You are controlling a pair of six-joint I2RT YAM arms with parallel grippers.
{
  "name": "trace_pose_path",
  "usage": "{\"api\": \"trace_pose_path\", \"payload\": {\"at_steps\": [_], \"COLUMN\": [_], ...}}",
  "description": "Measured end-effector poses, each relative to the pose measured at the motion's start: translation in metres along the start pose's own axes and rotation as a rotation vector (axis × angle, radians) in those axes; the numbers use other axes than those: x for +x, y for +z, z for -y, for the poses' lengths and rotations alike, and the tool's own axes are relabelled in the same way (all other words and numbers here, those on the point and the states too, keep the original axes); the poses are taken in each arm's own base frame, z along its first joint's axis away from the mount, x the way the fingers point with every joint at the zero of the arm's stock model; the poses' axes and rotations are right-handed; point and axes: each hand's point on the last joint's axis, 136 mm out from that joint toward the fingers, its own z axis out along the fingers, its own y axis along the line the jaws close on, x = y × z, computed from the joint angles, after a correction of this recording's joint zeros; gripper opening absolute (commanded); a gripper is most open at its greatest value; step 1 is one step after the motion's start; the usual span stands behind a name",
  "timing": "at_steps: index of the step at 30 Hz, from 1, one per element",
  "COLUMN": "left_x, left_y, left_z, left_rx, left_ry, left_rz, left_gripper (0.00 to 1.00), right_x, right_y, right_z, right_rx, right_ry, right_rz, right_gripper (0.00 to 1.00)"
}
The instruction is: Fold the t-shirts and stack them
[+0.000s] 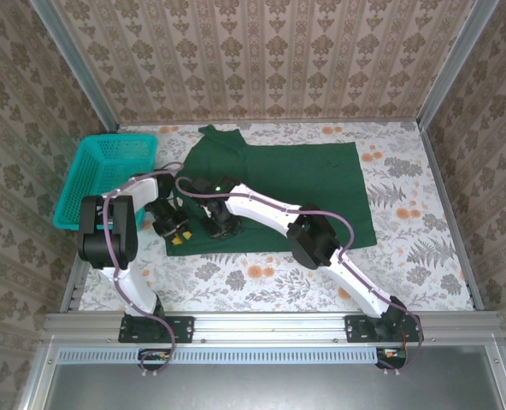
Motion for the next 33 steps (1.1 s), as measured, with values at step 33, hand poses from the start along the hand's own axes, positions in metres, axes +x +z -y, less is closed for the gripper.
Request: {"api": "trace_pose_path", "payload": {"at_steps": [33], "left_x": [0.0], "left_y": [0.002], "left_z": [-0.003], "left_rx": [-0.013], "left_ry": [0.02], "left_rz": [-0.002], "left_gripper": [0.23], "right_x": [-0.04], "right_y": [-0.017], "right_z": [0.087], "right_rx": [-0.055], "right_ry": [0.201], "right_rz": [0.039], "right_gripper": [0.0]}}
